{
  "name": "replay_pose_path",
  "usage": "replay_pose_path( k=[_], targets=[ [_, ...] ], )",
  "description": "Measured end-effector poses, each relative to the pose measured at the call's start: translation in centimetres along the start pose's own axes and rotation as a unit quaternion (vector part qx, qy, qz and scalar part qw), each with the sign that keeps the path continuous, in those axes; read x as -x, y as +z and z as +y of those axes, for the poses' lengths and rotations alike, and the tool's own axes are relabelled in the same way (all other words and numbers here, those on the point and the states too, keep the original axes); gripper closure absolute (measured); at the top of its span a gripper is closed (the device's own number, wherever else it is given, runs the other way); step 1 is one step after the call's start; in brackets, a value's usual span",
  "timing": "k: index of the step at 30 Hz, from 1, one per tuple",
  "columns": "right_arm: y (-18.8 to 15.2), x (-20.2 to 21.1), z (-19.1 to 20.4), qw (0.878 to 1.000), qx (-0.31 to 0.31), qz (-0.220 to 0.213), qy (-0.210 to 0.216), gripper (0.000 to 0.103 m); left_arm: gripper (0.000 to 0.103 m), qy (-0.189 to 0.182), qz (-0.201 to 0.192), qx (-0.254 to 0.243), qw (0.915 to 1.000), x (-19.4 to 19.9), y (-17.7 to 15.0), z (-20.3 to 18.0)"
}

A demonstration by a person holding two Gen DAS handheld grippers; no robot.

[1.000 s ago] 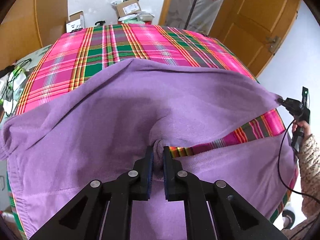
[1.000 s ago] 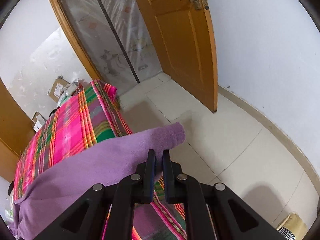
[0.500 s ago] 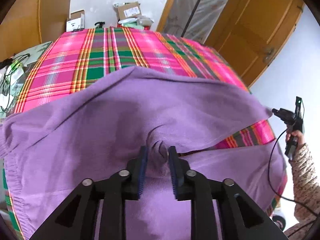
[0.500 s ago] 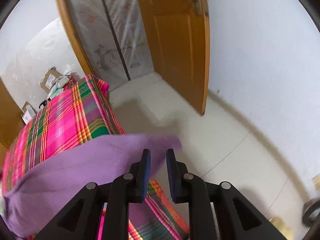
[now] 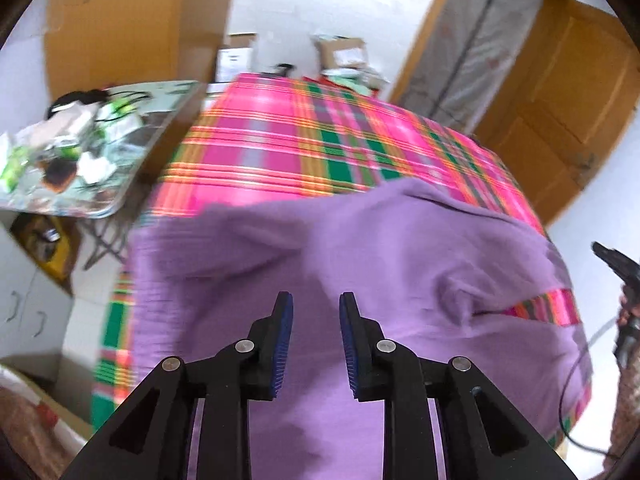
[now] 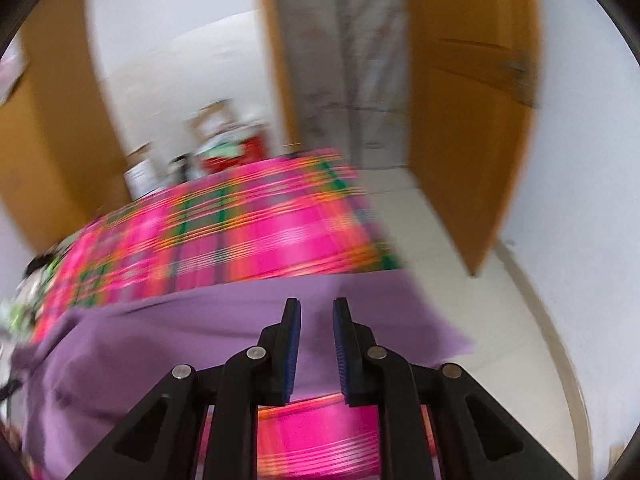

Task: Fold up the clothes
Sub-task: 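Grasp the ribbed collar of the sweater with the left gripper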

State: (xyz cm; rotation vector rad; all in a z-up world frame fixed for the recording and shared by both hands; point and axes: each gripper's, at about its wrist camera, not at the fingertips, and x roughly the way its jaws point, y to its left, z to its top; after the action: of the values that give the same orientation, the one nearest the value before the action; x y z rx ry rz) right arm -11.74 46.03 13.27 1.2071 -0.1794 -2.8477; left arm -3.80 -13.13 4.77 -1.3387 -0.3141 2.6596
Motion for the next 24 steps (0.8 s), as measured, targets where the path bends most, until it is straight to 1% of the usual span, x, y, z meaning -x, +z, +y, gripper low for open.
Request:
replay_pose_path(
  k=[3, 6, 7, 8, 9, 10, 11, 13, 16, 18, 21, 22, 24],
  targets=[
    [-0.5, -0.1, 5.9, 0.996, 0.052, 0.022, 0.069, 0.086, 0.078, -0.001, 0.009, 0.034, 0.9994, -0.1, 0.0, 2.9],
    [-1.5, -0.5, 11.6, 0.987, 0.097, 0.038, 0.123, 0.086, 0.078, -0.011, 0.014, 0.081, 0.9965, -0.2, 0.2, 6.0],
    [-2.1, -0.8, 13.5, 0.982, 0.12, 0.043, 0.14, 0.086, 0.075, -0.006, 0.009, 0.09, 0.9959, -0.1, 0.2, 6.5],
    [-2.6, -1.0, 15.2, 0.978, 0.143, 0.044, 0.148, 0.085, 0.067, -0.003, 0.001, 0.093, 0.9957, 0.1, 0.4, 7.1],
    [-3.1, -1.2, 16.7, 0.974, 0.164, 0.043, 0.148, 0.084, 0.064, 0.0, -0.007, 0.095, 0.9955, 0.3, 0.5, 7.5],
    [-3.6, -1.8, 18.5, 0.97, 0.188, 0.043, 0.15, 0.081, 0.064, -0.001, -0.009, 0.095, 0.9954, 0.2, 0.7, 7.8],
    [-3.9, -2.4, 19.9, 0.965, 0.207, 0.044, 0.158, 0.075, 0.064, -0.004, -0.006, 0.092, 0.9957, 0.0, 1.0, 7.9],
    [-4.5, -3.6, 22.6, 0.955, 0.242, 0.044, 0.168, 0.071, 0.064, -0.009, -0.007, 0.087, 0.9962, -0.3, 1.5, 8.0],
    [-5.0, -5.3, 25.7, 0.942, 0.289, 0.042, 0.167, 0.071, 0.064, -0.009, -0.022, 0.071, 0.9972, -0.3, 2.2, 7.6],
    [-5.1, -6.6, 27.4, 0.932, 0.315, 0.044, 0.171, 0.07, 0.064, -0.009, -0.024, 0.036, 0.999, -0.5, 2.6, 6.8],
    [-5.0, -8.7, 29.6, 0.918, 0.349, 0.054, 0.183, 0.066, 0.064, 0.01, -0.02, 0.009, 0.9997, -1.1, 3.2, 6.4],
    [-5.1, -9.2, 30.1, 0.913, 0.359, 0.056, 0.188, 0.064, 0.064, 0.017, -0.019, 0.002, 0.9997, -1.3, 3.4, 6.3],
    [-5.4, -10.0, 31.1, 0.903, 0.385, 0.054, 0.181, 0.063, 0.064, 0.015, -0.017, 0.004, 0.9997, -1.9, 4.1, 6.6]
  ],
)
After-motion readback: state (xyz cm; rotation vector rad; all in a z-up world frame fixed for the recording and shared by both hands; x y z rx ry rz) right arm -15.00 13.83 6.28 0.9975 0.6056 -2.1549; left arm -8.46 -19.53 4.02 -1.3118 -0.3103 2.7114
